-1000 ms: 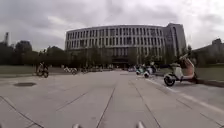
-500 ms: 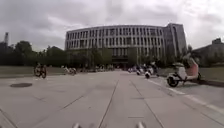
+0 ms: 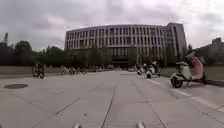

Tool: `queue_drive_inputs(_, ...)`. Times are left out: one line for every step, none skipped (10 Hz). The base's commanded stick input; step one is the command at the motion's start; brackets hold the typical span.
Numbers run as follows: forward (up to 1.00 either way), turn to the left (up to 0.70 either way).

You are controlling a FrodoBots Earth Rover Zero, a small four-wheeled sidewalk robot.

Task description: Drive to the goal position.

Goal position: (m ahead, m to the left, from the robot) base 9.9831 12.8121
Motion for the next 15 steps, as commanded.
queue_drive_inputs(0.45, 0.0)
queue_drive_inputs(0.45, 0.0)
queue_drive_inputs(0.45, 0.0)
queue_drive_inputs(0.45, 0.0)
queue_drive_inputs(0.45, 0.0)
queue_drive_inputs(0.45, 0.0)
queue_drive_inputs(0.45, 0.0)
queue_drive_inputs(0.45, 0.0)
queue_drive_inputs(0.45, 0.0)
queue_drive_inputs(0.45, 0.0)
queue_drive_inputs(0.45, 0.0)
queue_drive_inputs(0.45, 0.0)
queue_drive_inputs(0.45, 0.0)
queue_drive_inputs(0.45, 0.0)
queue_drive_inputs(0.45, 0.0)
